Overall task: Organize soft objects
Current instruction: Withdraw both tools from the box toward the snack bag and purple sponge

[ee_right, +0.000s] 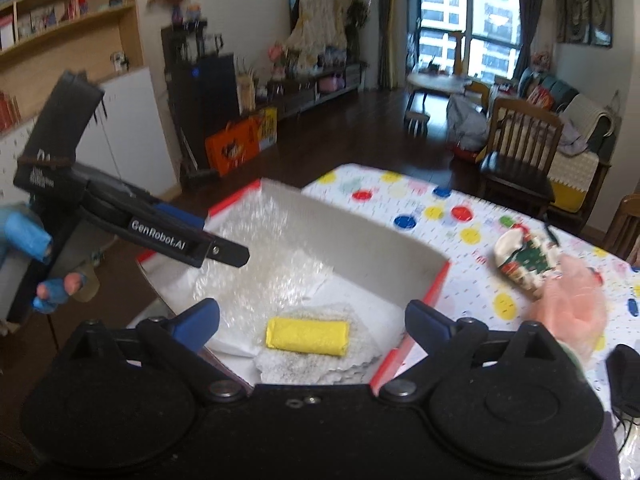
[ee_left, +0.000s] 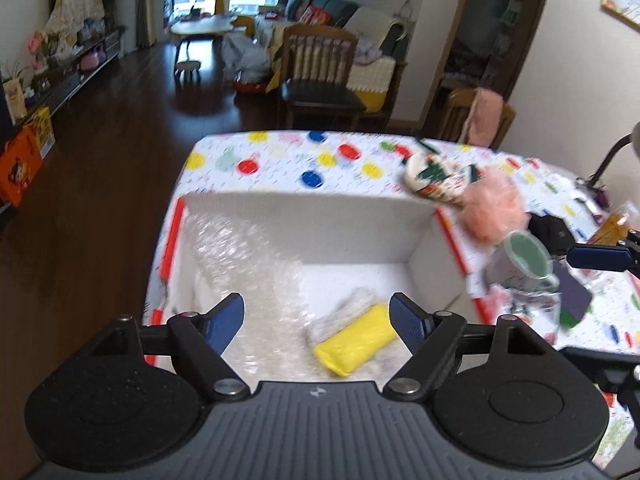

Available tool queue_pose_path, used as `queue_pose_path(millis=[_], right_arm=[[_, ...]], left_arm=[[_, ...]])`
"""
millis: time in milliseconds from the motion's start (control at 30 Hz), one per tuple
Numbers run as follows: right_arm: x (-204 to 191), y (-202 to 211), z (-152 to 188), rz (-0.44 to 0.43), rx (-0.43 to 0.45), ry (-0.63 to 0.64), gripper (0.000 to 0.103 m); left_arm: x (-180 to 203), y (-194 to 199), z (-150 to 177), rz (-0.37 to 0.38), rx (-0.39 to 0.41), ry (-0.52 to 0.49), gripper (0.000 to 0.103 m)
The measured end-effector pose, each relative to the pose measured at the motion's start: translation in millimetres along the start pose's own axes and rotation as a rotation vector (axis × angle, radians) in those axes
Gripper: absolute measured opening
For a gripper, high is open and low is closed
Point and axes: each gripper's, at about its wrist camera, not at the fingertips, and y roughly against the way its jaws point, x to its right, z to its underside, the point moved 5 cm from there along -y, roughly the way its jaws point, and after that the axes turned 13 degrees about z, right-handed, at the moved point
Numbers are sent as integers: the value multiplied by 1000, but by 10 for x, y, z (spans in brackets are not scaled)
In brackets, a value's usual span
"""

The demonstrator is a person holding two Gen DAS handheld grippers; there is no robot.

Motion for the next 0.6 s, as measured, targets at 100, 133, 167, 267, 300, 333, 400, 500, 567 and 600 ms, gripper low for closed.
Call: queue_pose_path(millis=[100,133,167,267,300,333,400,500,567,600], right_arm=[[142,198,-37,6,40,-34,103],[190,258,-41,8,52,-46,103],[240,318,-41,10,62,-57,103],[395,452,-2,25,85,-83,103],[454,497,19,30,91,-92,103],[511,532,40,36,96,-102,103],[641,596,88,49,102,-126,103],[827,707,189,72,113,-155,103],[967,769,264,90,116,-175,103],[1046,794,304,98,116,-188,103]], left_arm=[[209,59,-20,32,21,-19,80],[287,74,-21,43,28,-29,80],[366,87,-15,52,34,-38,80],[601,108,-27,86,53,-64,82],[676,110,-27,95,59,-67,84],[755,113,-23,104,65,-73,84],[906,112,-17,119,83,-85,84],[1127,74,-15,150,104,-102,84],[1283,51,1,170,118,-115,86],[1361,26,5,177,123,-122,89]])
